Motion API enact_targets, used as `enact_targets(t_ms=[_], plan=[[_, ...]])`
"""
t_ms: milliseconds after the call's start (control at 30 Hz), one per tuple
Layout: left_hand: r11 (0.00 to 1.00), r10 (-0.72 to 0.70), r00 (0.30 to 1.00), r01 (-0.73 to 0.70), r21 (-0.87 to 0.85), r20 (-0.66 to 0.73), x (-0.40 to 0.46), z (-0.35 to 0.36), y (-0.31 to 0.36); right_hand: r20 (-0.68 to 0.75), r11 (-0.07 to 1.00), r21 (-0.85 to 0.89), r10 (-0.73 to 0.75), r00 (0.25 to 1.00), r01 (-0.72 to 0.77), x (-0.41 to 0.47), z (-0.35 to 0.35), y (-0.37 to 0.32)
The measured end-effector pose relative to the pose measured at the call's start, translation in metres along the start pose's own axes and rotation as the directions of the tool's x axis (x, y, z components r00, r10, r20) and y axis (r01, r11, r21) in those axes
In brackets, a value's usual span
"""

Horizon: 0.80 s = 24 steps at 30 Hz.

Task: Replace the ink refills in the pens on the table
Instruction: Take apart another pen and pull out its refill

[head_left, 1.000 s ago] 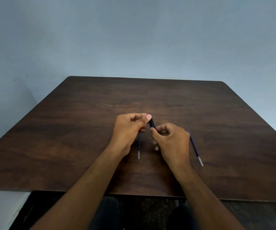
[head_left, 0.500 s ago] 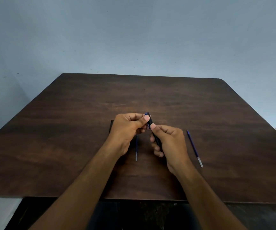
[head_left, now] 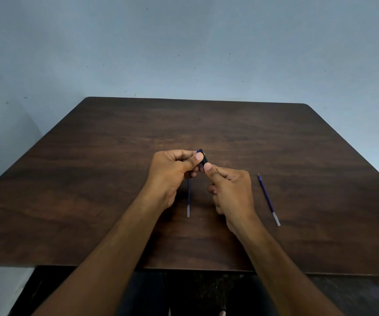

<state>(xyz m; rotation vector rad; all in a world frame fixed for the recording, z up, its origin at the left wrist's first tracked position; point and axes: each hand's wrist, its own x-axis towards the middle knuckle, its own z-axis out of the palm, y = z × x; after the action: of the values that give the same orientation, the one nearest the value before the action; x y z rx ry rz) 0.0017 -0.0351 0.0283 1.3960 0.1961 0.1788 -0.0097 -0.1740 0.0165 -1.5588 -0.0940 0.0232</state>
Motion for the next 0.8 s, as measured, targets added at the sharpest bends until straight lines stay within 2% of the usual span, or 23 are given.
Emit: enact_targets(t_ms=[133, 300, 367, 533, 633, 800], plan=[[0.999, 0.015, 1.0, -0.014, 0.038, -0.01, 0.002, 0.0, 0.006, 0.035, 1.0, -0.015, -0.023, 0.999, 0.023, -0.003, 0.0, -0.003], [1.0, -0.003, 0.999, 0.003, 0.012, -0.033, 0.003, 0.004, 0.008, 0.045, 0.969, 0.08, 0.231, 0.972, -0.234, 0.001, -0.012, -0.008], [1.0, -0.003, 0.998, 0.003, -0.004, -0.057, 0.005, 0.005, 0.01, 0.076, 0.951, 0.101, 0.287, 0.955, -0.294, 0.001, -0.02, -0.012], [0.999, -0.026, 0.997, 0.024, -0.025, -0.069, 0.011, 0.003, 0.019, 0.1, 0.936, 0.109, 0.325, 0.94, -0.335, -0.004, -0.035, -0.016], [0.999, -0.045, 0.996, 0.046, 0.001, -0.074, 0.011, 0.005, 0.022, 0.069, 0.948, 0.112, 0.293, 0.954, -0.299, -0.006, -0.043, -0.016], [0.977, -0.125, 0.992, 0.129, 0.171, -0.032, 0.009, 0.01, 0.024, 0.043, 0.952, 0.124, 0.276, 0.96, -0.279, -0.01, -0.052, -0.014]])
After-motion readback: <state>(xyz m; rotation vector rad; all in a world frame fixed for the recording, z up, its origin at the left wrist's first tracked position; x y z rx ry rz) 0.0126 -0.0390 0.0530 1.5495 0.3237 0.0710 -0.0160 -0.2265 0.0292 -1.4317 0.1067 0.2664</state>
